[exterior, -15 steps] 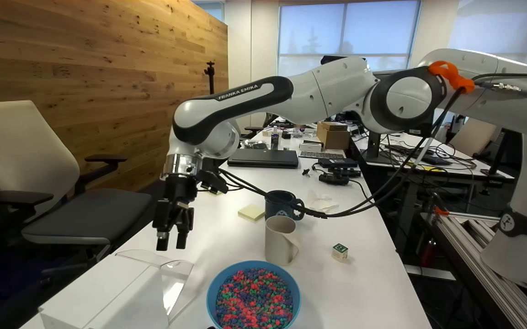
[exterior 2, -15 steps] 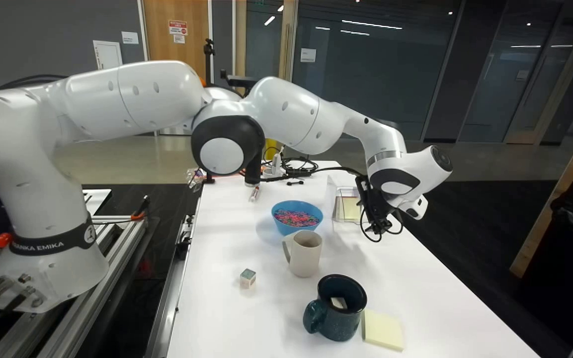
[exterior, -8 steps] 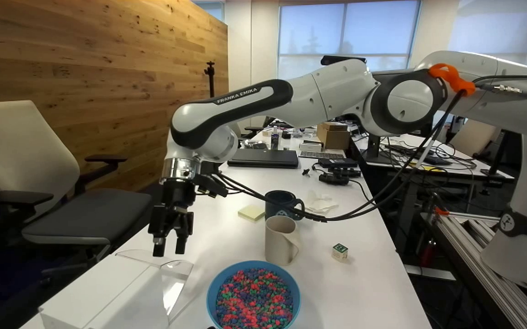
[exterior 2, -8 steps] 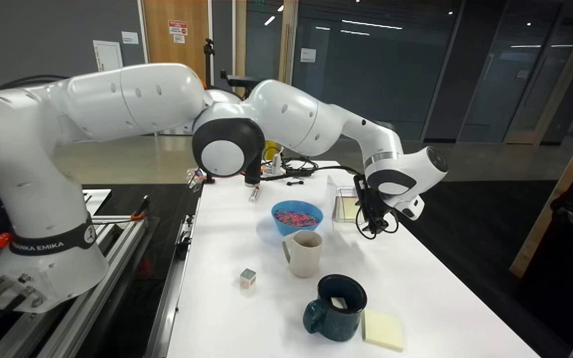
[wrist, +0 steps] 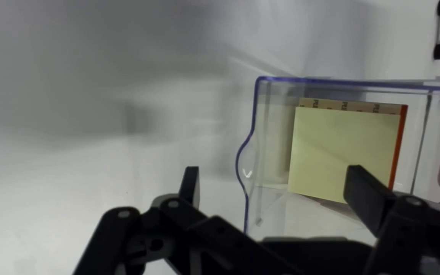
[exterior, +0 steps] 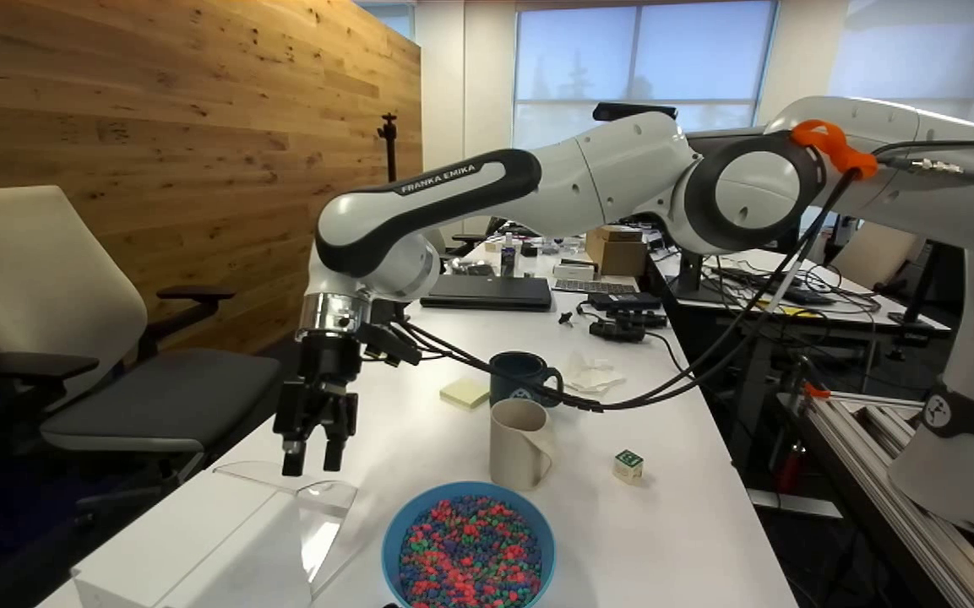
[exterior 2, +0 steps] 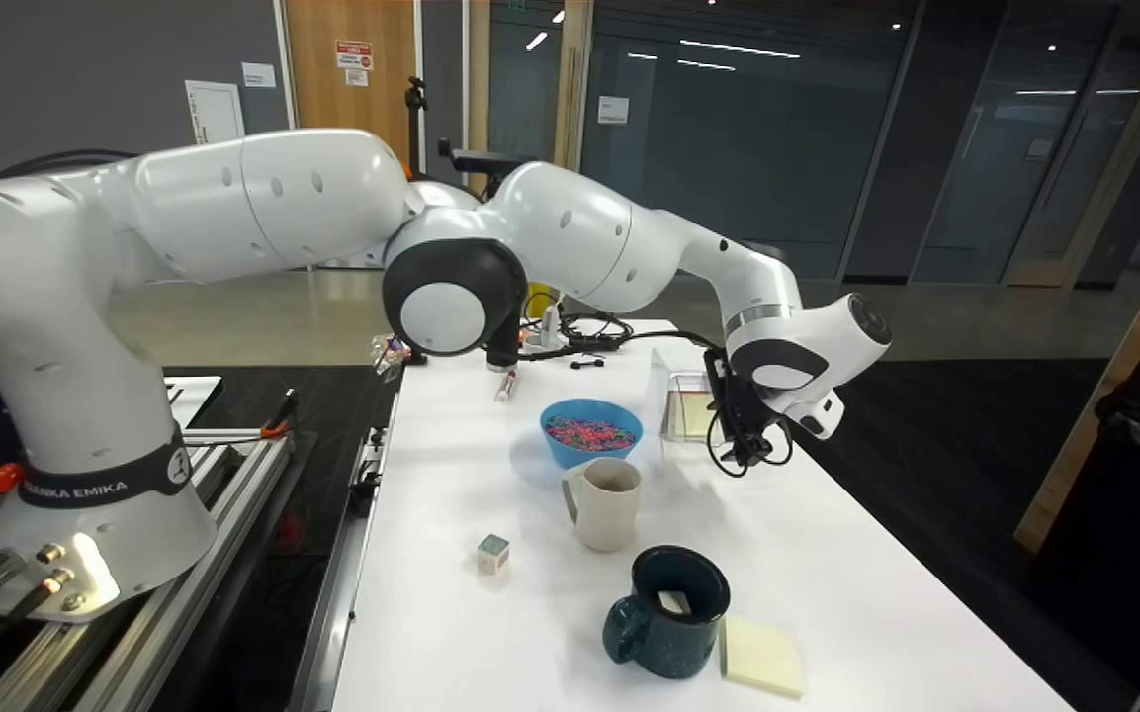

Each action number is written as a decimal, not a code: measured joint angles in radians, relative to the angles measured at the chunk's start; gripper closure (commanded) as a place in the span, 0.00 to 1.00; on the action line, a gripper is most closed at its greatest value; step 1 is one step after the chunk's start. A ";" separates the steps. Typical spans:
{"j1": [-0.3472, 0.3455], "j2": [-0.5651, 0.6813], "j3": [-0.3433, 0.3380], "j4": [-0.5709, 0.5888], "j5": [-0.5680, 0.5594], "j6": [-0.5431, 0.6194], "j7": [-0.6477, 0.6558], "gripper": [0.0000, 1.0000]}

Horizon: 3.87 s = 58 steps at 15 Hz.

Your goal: Close the object

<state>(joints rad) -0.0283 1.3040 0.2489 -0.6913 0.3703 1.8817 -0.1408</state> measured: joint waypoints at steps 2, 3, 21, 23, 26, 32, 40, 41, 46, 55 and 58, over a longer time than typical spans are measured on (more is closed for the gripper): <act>0.002 0.001 0.000 0.000 0.000 -0.005 0.000 0.00; 0.003 0.002 0.000 0.000 0.000 -0.009 0.000 0.00; 0.021 0.013 0.002 0.018 0.000 -0.020 0.000 0.34; 0.022 0.013 0.002 0.020 0.000 -0.020 0.000 0.38; 0.022 0.013 0.002 0.020 0.000 -0.020 0.000 0.38; 0.031 0.013 0.002 0.023 0.000 -0.020 -0.004 0.38; 0.046 0.013 0.006 0.040 0.000 -0.020 -0.009 0.38; 0.047 0.013 0.007 0.043 0.000 -0.020 -0.010 0.39; 0.048 0.013 0.015 0.055 0.000 -0.020 -0.019 0.38; 0.058 0.006 0.036 0.078 0.000 -0.020 -0.041 0.00; 0.057 -0.026 0.048 0.081 0.000 -0.020 -0.073 0.00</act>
<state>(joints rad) 0.0284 1.2782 0.2968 -0.6105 0.3702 1.8621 -0.2139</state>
